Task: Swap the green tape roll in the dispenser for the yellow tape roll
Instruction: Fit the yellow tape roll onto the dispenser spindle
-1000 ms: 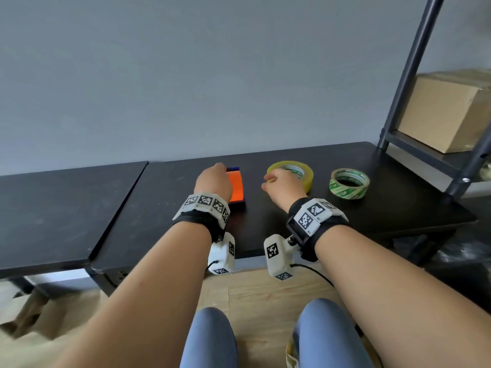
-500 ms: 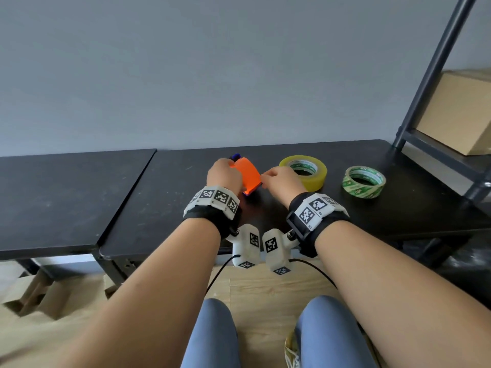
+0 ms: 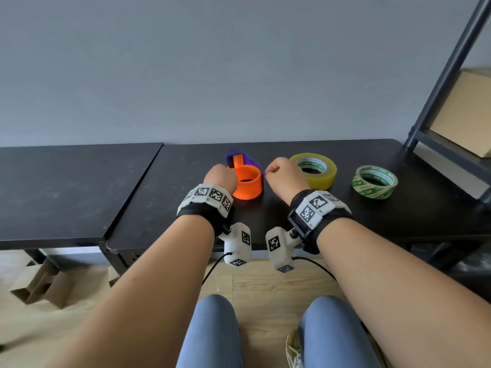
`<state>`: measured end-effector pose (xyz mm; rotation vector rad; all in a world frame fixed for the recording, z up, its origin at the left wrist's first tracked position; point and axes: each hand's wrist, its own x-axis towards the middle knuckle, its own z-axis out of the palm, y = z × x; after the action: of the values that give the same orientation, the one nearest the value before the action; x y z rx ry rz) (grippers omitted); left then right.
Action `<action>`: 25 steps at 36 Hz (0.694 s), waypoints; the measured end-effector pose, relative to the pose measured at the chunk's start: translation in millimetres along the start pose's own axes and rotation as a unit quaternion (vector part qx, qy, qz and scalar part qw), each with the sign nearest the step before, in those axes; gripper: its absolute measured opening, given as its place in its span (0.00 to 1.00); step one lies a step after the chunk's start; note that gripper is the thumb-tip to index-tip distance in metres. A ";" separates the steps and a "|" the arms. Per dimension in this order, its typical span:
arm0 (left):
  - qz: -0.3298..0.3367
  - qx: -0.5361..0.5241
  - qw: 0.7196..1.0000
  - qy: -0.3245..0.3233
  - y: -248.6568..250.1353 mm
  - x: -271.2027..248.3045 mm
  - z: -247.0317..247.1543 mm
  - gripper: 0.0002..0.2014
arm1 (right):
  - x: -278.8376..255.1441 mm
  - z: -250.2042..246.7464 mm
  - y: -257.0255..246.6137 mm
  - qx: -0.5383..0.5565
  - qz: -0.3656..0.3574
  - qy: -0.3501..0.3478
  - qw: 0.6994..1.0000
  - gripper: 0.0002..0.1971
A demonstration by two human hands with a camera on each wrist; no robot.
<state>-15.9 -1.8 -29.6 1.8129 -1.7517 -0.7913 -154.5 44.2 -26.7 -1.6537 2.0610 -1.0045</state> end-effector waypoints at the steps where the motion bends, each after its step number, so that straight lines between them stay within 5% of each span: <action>1: -0.002 -0.001 1.000 0.002 0.5 -0.3 0.7 0.18 | 0.7 1.1 0.0 0.002 0.005 0.001 1.000 0.08; 25: -0.006 0.143 0.990 0.002 -2.6 5.2 -13.7 0.19 | 10.5 6.5 6.4 -0.020 0.015 0.025 0.999 0.14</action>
<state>-4.4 -7.4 -22.0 2.0053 -1.9348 -0.5616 -157.9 32.8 -33.8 -1.6276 2.1456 -1.0103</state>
